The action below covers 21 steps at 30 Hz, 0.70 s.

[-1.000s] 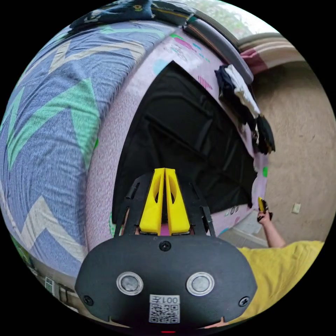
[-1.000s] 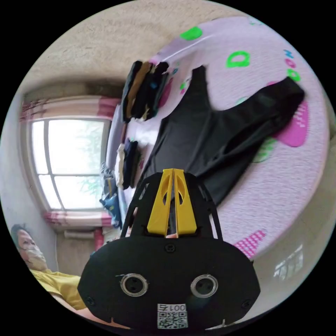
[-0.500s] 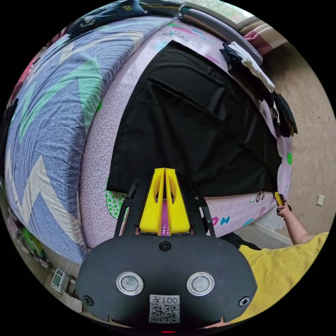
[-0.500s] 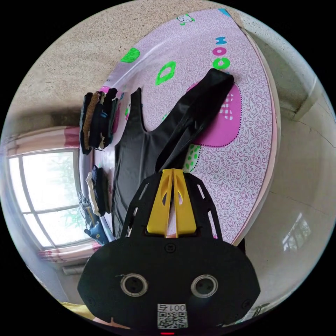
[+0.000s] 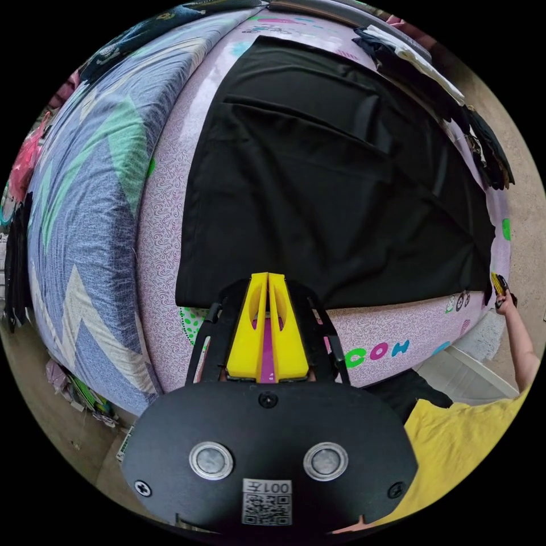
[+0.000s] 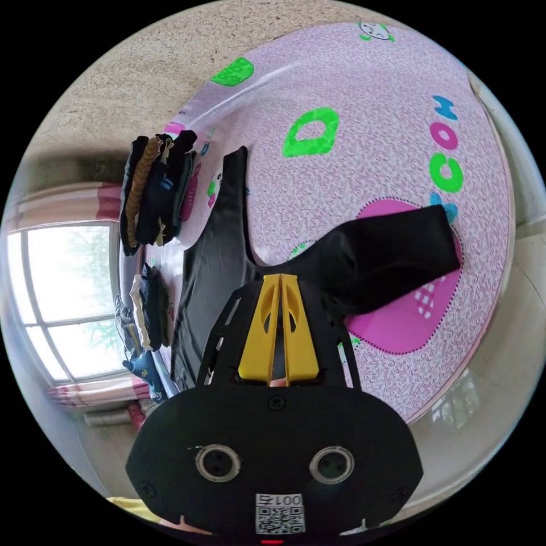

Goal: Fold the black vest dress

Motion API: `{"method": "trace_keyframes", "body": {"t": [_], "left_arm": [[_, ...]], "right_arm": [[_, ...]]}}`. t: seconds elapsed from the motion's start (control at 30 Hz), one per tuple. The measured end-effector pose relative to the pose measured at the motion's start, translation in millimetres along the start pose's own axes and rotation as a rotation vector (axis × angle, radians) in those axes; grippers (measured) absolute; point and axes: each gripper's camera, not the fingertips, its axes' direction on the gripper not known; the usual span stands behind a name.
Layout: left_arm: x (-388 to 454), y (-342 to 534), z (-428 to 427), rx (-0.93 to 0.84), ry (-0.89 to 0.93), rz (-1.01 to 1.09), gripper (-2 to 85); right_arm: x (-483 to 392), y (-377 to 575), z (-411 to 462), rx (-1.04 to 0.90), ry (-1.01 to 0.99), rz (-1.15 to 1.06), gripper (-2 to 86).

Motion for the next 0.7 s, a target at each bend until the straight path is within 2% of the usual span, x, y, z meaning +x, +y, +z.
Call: {"method": "trace_keyframes", "body": {"t": [0.2,0.43,0.57,0.7], "left_arm": [[11,2,-12,0.068,-0.001,-0.003,-1.3],[24,6,-5,0.126,-0.023,-0.012,-1.3],[38,-5,13,0.078,-0.069,0.022,-1.3],[34,-10,18,0.052,-0.119,0.034,-1.3]], "right_arm": [[-20,9,-15,-0.019,0.050,-0.129,0.4],[-4,29,-16,-0.063,0.094,-0.136,0.3],[1,28,-12,-0.074,0.063,-0.112,0.3],[2,24,-22,-0.102,0.132,-0.139,0.2]]}}
